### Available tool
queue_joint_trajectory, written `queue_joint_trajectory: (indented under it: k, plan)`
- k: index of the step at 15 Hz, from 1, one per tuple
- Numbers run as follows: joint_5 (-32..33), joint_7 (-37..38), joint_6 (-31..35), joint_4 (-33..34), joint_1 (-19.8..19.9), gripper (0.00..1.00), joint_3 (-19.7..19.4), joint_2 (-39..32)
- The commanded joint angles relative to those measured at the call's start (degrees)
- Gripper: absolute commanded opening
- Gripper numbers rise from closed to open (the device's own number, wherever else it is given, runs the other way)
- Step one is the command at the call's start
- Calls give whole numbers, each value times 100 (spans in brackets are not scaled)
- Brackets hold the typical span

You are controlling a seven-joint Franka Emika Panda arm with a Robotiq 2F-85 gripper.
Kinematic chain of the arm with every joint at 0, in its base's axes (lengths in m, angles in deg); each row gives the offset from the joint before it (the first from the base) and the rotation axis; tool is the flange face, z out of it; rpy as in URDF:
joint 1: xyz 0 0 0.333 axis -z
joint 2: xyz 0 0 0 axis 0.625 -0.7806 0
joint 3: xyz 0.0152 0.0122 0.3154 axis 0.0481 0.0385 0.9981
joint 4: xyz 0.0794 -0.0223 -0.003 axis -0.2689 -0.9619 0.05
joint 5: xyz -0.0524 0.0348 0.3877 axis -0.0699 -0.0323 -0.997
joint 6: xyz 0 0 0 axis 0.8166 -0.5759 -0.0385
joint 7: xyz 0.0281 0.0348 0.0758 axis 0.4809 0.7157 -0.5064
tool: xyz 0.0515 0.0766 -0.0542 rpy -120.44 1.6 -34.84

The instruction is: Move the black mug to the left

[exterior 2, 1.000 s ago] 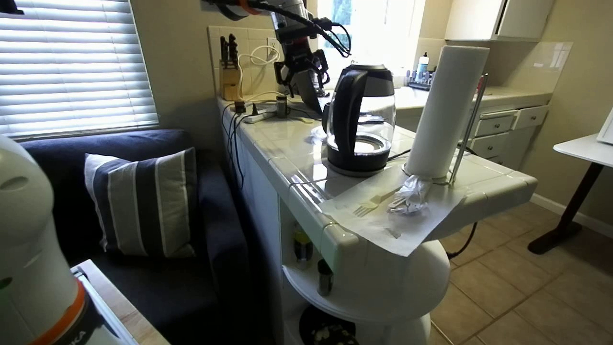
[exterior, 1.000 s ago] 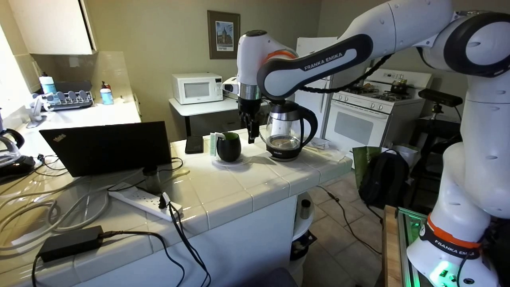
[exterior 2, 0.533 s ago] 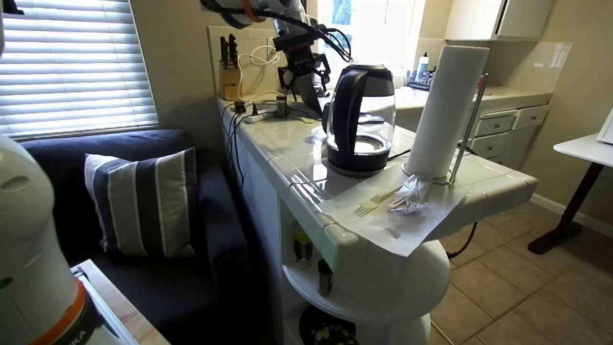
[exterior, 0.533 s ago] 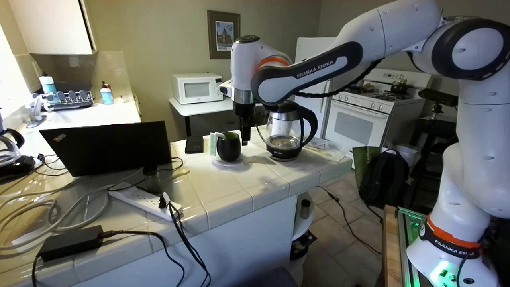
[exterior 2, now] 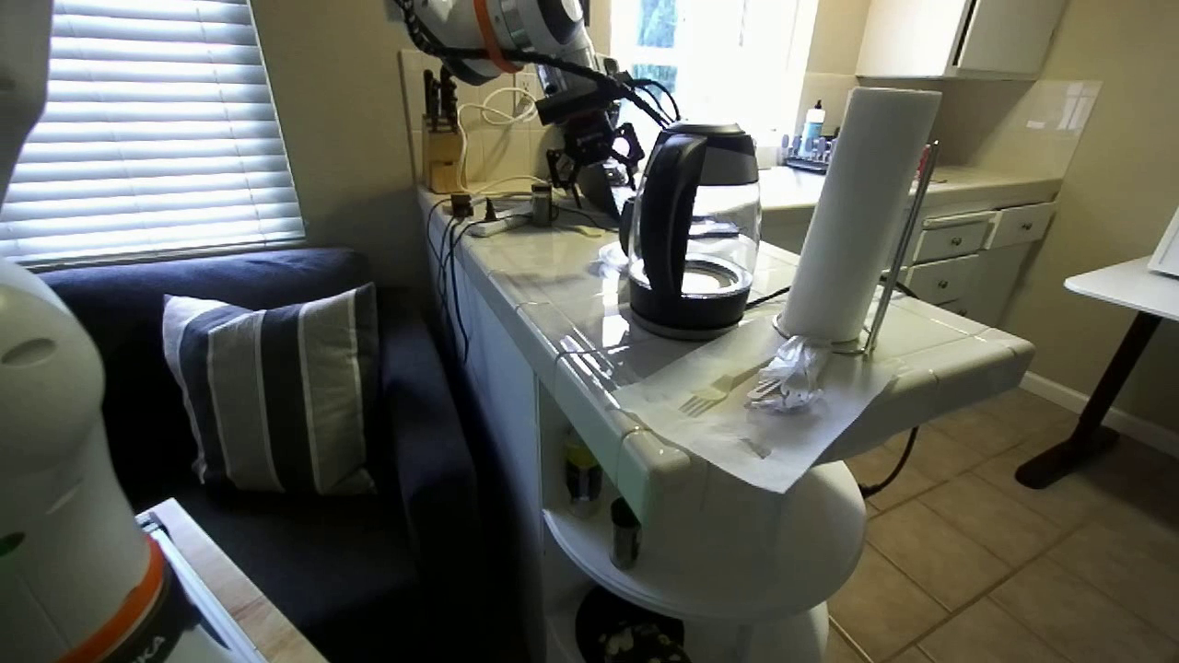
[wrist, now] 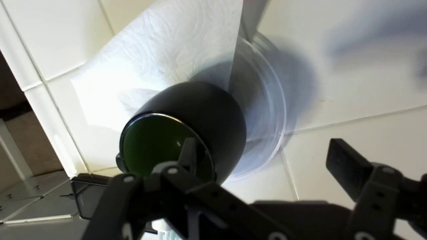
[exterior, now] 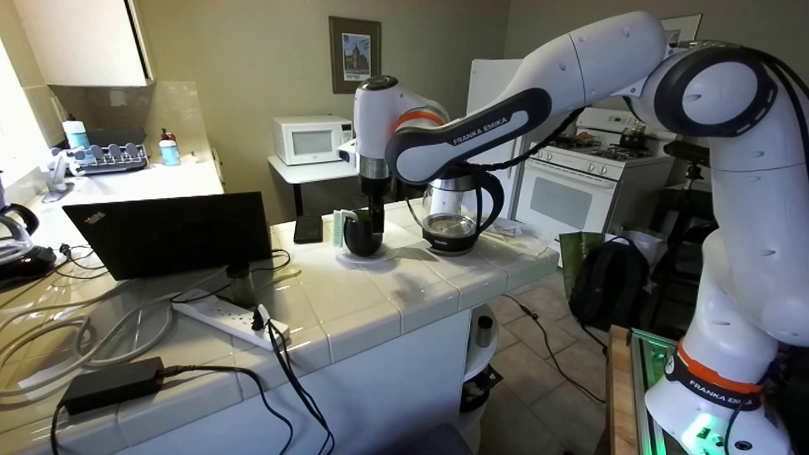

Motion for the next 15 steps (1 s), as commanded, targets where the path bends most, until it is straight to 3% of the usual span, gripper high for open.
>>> queue_joint_trajectory:
  k: [1,9,10,11,12,13,15]
  plan:
    - [200,40,187,201,5,100,-26,-242]
    - [86,-274,548,345,115,100,-9,-512]
    - [61,-338,512,384,122,97,4,-543]
    - [48,-386,495,416,126,92,11,-567]
    - [22,-428,478,440,128,72,25,-585]
    - [26,-462,483,458,126,68,25,-605]
    - [29,-499,475,473,118,51,34,-612]
